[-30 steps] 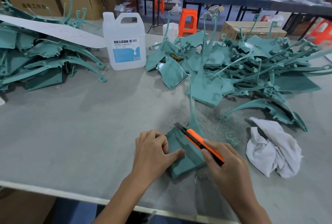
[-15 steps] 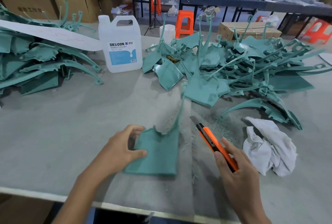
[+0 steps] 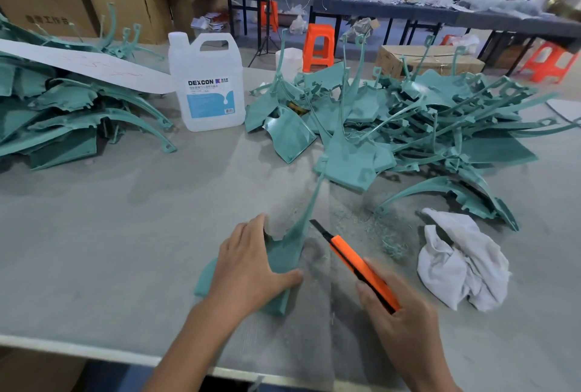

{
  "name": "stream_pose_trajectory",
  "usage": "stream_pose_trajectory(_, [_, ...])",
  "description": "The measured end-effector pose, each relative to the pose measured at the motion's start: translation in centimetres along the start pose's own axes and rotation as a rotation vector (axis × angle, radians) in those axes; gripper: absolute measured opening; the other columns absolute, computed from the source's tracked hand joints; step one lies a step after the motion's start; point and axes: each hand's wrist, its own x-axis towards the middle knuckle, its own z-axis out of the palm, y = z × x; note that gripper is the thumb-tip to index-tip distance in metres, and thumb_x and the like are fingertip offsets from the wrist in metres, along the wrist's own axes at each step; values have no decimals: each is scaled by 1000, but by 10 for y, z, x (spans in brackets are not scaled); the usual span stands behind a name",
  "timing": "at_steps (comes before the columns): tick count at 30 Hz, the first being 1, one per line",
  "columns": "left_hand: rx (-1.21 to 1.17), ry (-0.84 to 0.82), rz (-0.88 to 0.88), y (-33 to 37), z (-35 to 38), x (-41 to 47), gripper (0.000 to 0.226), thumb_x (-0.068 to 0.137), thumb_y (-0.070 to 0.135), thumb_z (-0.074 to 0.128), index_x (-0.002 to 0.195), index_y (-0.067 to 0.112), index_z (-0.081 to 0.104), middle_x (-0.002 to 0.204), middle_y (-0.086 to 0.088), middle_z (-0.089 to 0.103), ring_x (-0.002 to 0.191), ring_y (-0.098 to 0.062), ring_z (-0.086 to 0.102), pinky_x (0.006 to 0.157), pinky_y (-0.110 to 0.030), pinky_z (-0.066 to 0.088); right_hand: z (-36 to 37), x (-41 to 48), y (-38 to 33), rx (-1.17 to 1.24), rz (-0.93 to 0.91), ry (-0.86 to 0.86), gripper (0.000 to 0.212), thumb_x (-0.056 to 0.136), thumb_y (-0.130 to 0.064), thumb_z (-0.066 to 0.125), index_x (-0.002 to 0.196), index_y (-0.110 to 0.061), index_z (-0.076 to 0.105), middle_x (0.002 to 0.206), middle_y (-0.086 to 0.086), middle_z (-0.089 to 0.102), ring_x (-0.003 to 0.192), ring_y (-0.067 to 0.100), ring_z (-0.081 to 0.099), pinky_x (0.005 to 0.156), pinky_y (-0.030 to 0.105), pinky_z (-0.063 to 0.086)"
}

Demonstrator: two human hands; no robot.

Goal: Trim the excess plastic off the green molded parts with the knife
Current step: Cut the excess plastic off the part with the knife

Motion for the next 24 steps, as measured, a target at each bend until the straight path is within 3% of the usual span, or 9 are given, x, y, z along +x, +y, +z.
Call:
stream_pose_trajectory(3, [-93, 26, -34, -3, 1, -3, 123, 48, 86, 62, 147, 23, 26, 139, 5, 43, 127, -16, 41, 106, -31, 34, 3, 1, -9, -81, 0, -57, 43, 81, -34, 80, 116, -54, 67, 86, -22, 73, 81, -6, 67, 71, 3, 44])
stream_pose_trajectory(5, [-89, 32, -30, -6, 3, -3, 124, 47, 88, 61, 148, 22, 27, 139, 5, 42, 128, -15, 41, 106, -30, 33, 6, 4, -17, -139, -46, -97, 41, 82, -37, 78, 118, -53, 67, 88, -23, 73, 82, -1, 67, 71, 8, 45])
stream_pose_trajectory(10, [-83, 60, -11, -8, 6, -4, 120, 51, 90, 56, 147, 25, 25, 137, 8, 42, 126, -15, 41, 105, -29, 32, 8, 17, -31, -253, -165, -189, 37, 88, -37, 74, 122, -48, 67, 98, -18, 74, 89, 10, 69, 75, 33, 54])
stream_pose_trajectory(17, [-81, 72, -19, -8, 8, -4, 122, 52, 90, 55, 149, 25, 21, 138, 7, 41, 127, -15, 41, 109, -31, 33, -1, 30, -36, -244, -170, -296, 29, 92, -51, 59, 118, -62, 52, 84, -27, 68, 77, -1, 65, 69, 24, 51])
stream_pose_trajectory(22, [-80, 82, -18, -8, 9, -5, 123, 52, 91, 54, 149, 25, 20, 138, 7, 42, 127, -14, 41, 109, -31, 32, 0, 32, -40, -302, -178, -313, 24, 94, -46, 61, 115, -58, 58, 85, -30, 65, 75, 0, 63, 66, 24, 50])
stream_pose_trajectory(24, [-76, 81, -14, -8, 9, -5, 123, 52, 92, 52, 149, 25, 19, 139, 7, 41, 127, -14, 40, 109, -31, 32, 0, 33, -40, -347, -186, -317, 22, 95, -48, 59, 116, -53, 62, 75, -24, 65, 71, 5, 64, 64, 29, 49])
